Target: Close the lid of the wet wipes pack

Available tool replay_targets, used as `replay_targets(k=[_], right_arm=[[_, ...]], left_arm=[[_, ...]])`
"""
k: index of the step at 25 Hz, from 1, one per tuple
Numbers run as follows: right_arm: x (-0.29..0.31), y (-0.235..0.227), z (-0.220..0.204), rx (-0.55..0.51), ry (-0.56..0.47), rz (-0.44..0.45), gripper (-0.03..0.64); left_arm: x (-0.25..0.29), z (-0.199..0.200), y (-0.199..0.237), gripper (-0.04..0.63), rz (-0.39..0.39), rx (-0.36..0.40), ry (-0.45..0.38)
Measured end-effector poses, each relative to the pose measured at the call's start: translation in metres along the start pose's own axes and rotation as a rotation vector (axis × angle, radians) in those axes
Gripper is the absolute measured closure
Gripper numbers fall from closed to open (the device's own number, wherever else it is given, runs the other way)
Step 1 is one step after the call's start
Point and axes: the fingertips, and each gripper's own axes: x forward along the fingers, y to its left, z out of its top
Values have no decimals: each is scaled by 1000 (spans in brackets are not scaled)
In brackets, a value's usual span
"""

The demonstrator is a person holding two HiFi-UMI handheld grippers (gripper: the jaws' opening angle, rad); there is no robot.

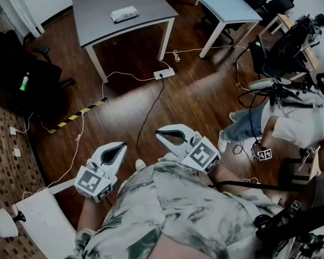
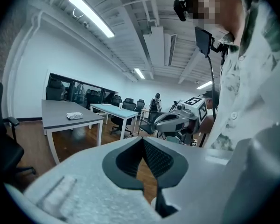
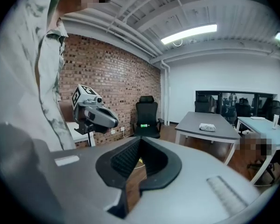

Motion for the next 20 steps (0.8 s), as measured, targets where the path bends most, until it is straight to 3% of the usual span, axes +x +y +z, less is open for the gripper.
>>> replay_targets(k=[7,10,20], right_arm=[[-39,-2,4,-14,-20,-28,612],[-54,-3,2,-10,-26,-41,611],[-76,1,8,-34,-50,-54,611]], left_arm=[[24,18,-36,592,-39,4,-24],[34,22,-52,592,-58,40,-13],[49,25,-83,592,-104,50,15]])
